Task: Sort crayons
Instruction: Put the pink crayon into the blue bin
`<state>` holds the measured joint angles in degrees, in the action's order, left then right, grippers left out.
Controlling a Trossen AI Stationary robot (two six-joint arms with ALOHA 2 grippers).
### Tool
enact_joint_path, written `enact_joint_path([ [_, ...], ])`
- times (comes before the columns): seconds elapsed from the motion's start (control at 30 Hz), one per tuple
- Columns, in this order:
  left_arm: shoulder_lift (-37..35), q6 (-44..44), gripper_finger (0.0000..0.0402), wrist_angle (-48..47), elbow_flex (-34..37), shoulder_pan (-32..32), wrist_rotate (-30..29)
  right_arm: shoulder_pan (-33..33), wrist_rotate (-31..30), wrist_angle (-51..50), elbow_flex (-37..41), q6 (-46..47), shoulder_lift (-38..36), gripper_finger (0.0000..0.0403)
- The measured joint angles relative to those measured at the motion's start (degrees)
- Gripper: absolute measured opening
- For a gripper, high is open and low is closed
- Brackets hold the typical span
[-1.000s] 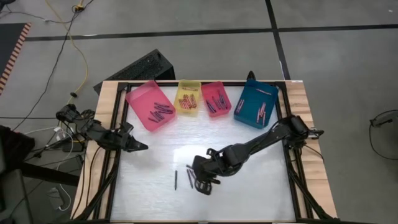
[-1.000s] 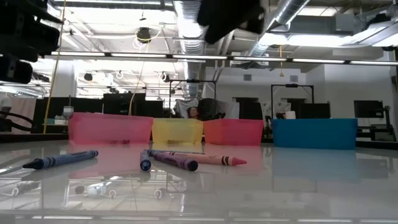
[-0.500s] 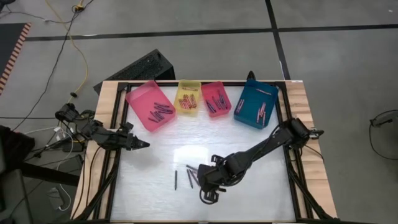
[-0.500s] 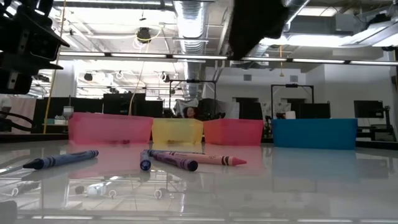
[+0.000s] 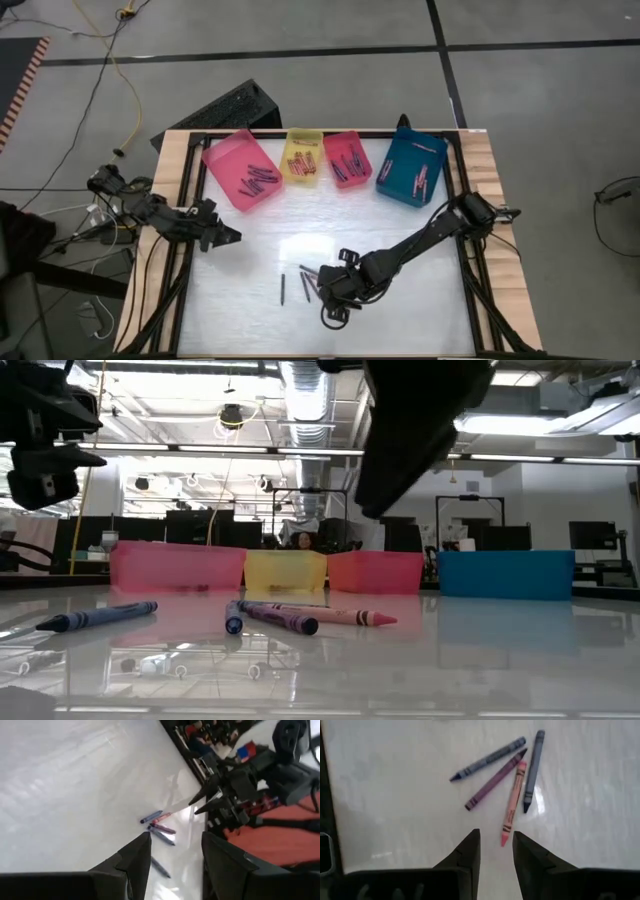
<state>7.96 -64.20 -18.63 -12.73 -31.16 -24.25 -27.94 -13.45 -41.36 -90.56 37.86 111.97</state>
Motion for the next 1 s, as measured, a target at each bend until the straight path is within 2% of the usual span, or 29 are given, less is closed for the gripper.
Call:
enact_joint_path([
  [0.13, 2.6, 6.3, 0.0165, 3.5, 0.0, -0.3, 1.2, 0.1, -0.1, -0.4, 0.0, -1.3, 1.4, 0.0109],
  [0.3, 6.7, 15.1, 0.0165, 19.3, -0.1, -1.4, 1.6, 0.8, -0.2, 0.1, 0.0, -2.2, 3.7, 0.0109],
  [0.4, 9.0, 18.1, 0.0165, 25.3, -0.3, -2.1, 3.3, 1.2, -0.1, 0.3, 0.0, -2.4, 5.3, 0.0109],
  [0.6, 14.1, 18.9, 0.0165, 26.9, -2.9, -3.6, 6.3, 1.5, 0.3, -0.4, 0.0, -2.9, 7.6, 0.0109],
  [0.73, 17.7, 21.4, 0.0165, 32.9, -3.3, -4.1, 7.3, 1.7, 0.6, 0.4, -0.1, -3.4, 8.4, 0.0109],
  [0.83, 20.5, 21.5, 0.0165, 37.2, -3.5, -4.2, 6.9, 1.8, 0.8, 1.7, -0.1, -3.4, 8.4, 0.0109],
  [1.0, 24.9, 21.6, 0.0165, 36.9, -3.5, -4.1, 5.0, 2.4, 0.1, 2.0, -0.1, -2.7, 8.4, 0.0107],
])
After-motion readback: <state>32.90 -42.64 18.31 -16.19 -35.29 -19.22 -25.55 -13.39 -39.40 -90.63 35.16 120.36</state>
